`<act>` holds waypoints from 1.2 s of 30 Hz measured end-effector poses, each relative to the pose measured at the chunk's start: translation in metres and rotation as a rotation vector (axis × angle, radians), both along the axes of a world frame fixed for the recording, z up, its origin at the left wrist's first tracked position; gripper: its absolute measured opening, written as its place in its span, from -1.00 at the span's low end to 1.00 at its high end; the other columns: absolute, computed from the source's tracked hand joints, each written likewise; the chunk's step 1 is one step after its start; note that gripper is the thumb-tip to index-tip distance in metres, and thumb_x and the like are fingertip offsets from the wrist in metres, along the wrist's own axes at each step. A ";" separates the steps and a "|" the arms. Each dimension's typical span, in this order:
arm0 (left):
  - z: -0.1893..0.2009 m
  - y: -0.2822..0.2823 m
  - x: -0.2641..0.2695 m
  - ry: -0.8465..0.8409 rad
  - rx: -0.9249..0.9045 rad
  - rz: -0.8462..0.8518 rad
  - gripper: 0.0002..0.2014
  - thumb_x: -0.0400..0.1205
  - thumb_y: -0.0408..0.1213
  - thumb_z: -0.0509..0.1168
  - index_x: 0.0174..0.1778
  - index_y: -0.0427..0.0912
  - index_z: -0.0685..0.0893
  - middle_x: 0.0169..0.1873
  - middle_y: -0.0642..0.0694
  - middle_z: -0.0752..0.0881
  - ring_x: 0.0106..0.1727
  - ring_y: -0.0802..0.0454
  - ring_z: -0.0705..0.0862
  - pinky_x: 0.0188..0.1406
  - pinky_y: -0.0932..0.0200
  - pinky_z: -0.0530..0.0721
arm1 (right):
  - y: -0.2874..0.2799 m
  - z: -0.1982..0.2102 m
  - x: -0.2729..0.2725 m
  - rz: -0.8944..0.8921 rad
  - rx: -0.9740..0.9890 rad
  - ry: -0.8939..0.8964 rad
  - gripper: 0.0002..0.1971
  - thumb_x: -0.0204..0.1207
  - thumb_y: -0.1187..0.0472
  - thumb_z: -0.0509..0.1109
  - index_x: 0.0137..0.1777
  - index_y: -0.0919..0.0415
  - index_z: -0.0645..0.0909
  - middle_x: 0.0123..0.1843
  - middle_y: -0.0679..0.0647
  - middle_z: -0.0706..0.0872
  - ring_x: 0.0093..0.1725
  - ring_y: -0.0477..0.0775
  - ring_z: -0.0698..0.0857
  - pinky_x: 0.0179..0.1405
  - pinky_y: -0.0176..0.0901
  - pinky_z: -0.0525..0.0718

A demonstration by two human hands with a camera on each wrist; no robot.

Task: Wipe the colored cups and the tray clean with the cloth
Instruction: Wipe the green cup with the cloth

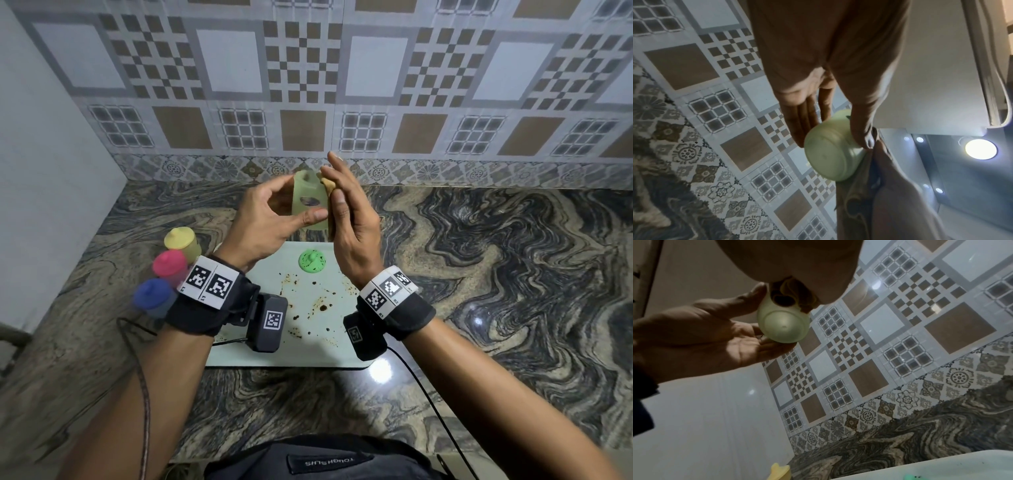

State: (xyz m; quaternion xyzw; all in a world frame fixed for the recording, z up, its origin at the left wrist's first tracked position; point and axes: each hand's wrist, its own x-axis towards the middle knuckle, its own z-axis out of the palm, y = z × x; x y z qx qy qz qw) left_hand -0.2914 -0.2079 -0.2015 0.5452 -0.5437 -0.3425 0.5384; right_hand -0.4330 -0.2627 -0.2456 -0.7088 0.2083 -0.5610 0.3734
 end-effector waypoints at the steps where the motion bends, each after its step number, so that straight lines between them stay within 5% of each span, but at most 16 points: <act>1: 0.000 0.000 0.001 0.035 0.009 -0.001 -0.32 0.36 -0.18 0.60 0.41 -0.24 0.58 0.16 -0.10 0.78 0.19 0.01 0.76 0.24 -0.01 0.71 | 0.000 0.000 0.000 0.009 0.010 -0.004 -0.64 0.79 0.34 0.09 0.46 0.49 0.53 0.62 0.34 0.44 0.68 0.16 0.36 0.64 0.22 0.39; 5: 0.000 0.002 0.006 0.095 0.051 -0.075 -0.44 0.52 -0.37 0.47 0.43 -0.36 0.48 0.21 -0.17 0.74 0.25 -0.03 0.73 0.26 0.04 0.70 | 0.001 0.003 0.000 0.022 0.046 -0.021 -0.65 0.79 0.38 0.08 0.47 0.48 0.52 0.63 0.32 0.44 0.68 0.14 0.37 0.65 0.19 0.37; 10: 0.005 0.009 0.012 -0.109 0.020 0.027 -0.32 0.31 0.13 0.62 0.33 -0.05 0.68 0.08 0.00 0.81 0.14 0.06 0.77 0.23 -0.07 0.72 | 0.012 0.001 0.006 0.005 0.014 0.028 -0.65 0.78 0.34 0.13 0.45 0.46 0.55 0.61 0.31 0.47 0.67 0.13 0.39 0.64 0.19 0.41; 18: 0.006 0.035 0.036 0.080 0.079 -0.035 -0.52 0.45 -0.19 0.59 0.27 -0.18 0.68 0.12 -0.10 0.80 0.20 -0.01 0.76 0.26 -0.06 0.70 | 0.031 0.007 0.025 0.041 0.064 0.000 -0.66 0.79 0.35 0.11 0.45 0.45 0.54 0.56 0.33 0.54 0.60 0.21 0.48 0.61 0.29 0.42; 22: 0.000 0.049 0.060 0.214 0.174 0.045 -0.37 0.25 -0.14 0.65 0.20 -0.24 0.62 0.04 -0.13 0.83 0.11 -0.09 0.80 0.15 -0.18 0.74 | 0.042 0.010 0.040 0.078 0.136 0.056 -0.66 0.81 0.34 0.10 0.47 0.37 0.55 0.44 0.27 0.65 0.49 0.23 0.60 0.53 0.34 0.49; 26: -0.015 0.068 0.077 0.161 0.201 0.152 -0.20 0.20 -0.14 0.69 0.37 -0.14 0.56 0.13 -0.04 0.78 0.10 0.07 0.79 0.12 0.04 0.74 | 0.050 0.002 0.060 -0.002 0.275 0.019 -0.67 0.80 0.17 0.14 0.45 0.14 0.60 0.42 0.16 0.69 0.46 0.14 0.63 0.53 0.31 0.52; 32: -0.056 0.101 0.100 -0.019 0.293 0.315 -0.31 0.26 -0.21 0.70 0.30 -0.15 0.63 0.08 0.01 0.76 0.05 0.17 0.74 0.07 0.32 0.69 | 0.070 -0.024 0.092 0.077 0.362 0.046 -0.71 0.73 -0.03 0.20 0.36 -0.12 0.63 0.25 -0.03 0.76 0.35 0.10 0.69 0.48 0.36 0.54; 36: -0.091 0.124 0.111 -0.081 0.362 0.478 -0.27 0.23 -0.17 0.71 0.30 -0.18 0.58 0.15 -0.03 0.66 0.16 0.03 0.66 0.12 0.20 0.62 | 0.073 -0.042 0.113 0.146 0.338 0.148 -0.69 0.74 -0.09 0.18 0.36 -0.18 0.64 0.03 -0.21 0.74 -0.01 -0.12 0.69 0.00 -0.02 0.63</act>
